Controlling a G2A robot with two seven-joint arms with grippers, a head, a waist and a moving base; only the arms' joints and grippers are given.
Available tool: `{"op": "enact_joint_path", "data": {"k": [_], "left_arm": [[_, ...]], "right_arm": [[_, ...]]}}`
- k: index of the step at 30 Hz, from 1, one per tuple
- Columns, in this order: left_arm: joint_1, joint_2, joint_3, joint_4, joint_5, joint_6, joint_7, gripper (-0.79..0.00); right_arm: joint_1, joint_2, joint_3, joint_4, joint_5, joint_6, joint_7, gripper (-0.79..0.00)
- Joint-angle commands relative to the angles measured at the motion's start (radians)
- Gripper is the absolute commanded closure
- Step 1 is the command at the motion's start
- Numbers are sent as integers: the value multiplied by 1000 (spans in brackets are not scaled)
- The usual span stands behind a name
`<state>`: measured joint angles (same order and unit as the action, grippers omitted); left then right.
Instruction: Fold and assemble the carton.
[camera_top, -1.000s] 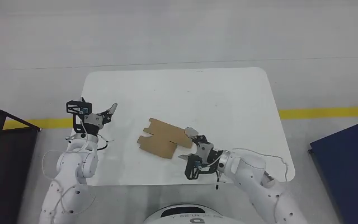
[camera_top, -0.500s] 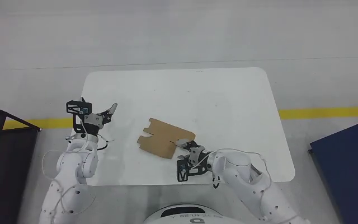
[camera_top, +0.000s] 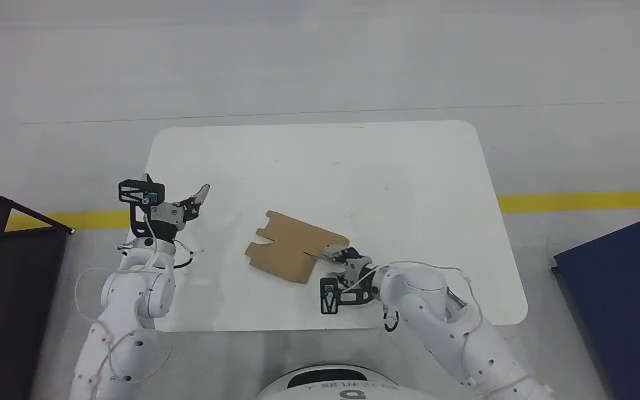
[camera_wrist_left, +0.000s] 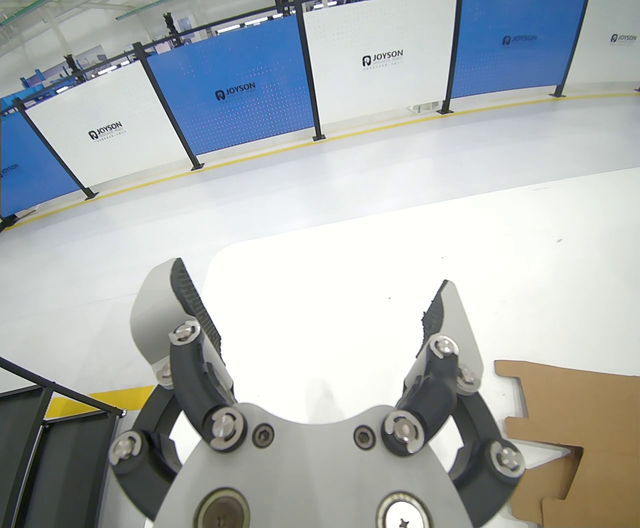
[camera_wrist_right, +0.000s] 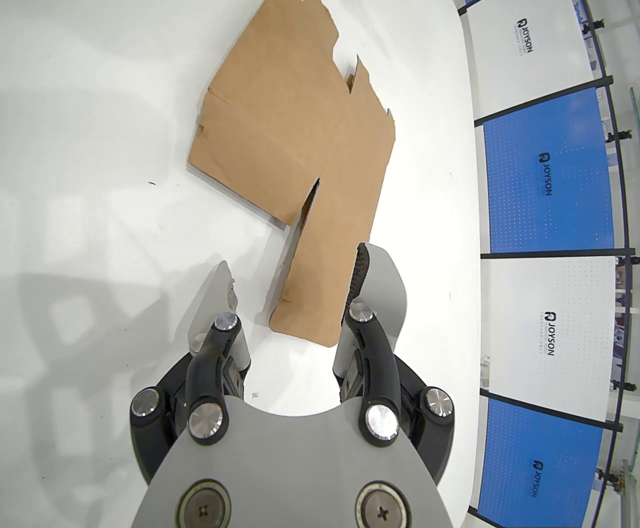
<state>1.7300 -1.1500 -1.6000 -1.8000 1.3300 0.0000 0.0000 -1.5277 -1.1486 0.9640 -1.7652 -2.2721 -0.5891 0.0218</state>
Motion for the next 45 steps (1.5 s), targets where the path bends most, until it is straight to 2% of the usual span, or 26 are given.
{"op": "enact_joint_path", "data": {"k": [1,6,8,17,20,25,29,32,33,34,36,45], "left_arm": [[0,0,0,0,0,0,0,-785],[0,0,0,0,0,0,0,-785],[0,0,0,0,0,0,0,-785],[0,0,0,0,0,0,0,-785],[0,0,0,0,0,0,0,-785],[0,0,0,0,0,0,0,-785],[0,0,0,0,0,0,0,-785],[0,0,0,0,0,0,0,-785],[0,0,0,0,0,0,0,-785],[0,0,0,0,0,0,0,-785],[0,0,0,0,0,0,0,-785],[0,0,0,0,0,0,0,-785]], "right_arm": [[4,0,-1,6,-4,7,12,-468],[13,-2,-8,18,-18,34,50,-422],[16,-3,-11,21,-23,44,61,-379],[40,-10,-46,55,-89,75,128,-357],[49,-13,-65,64,-138,115,147,-363],[65,-21,-97,91,-165,168,139,-308],[80,-27,-109,103,-165,180,133,-259],[93,-31,-120,111,-172,180,135,-249],[98,-33,-125,115,-175,178,135,-231],[103,-35,-130,117,-175,178,132,-132],[109,-38,-135,120,-171,187,123,0],[33,-21,-17,36,-40,303,35,0]]}}
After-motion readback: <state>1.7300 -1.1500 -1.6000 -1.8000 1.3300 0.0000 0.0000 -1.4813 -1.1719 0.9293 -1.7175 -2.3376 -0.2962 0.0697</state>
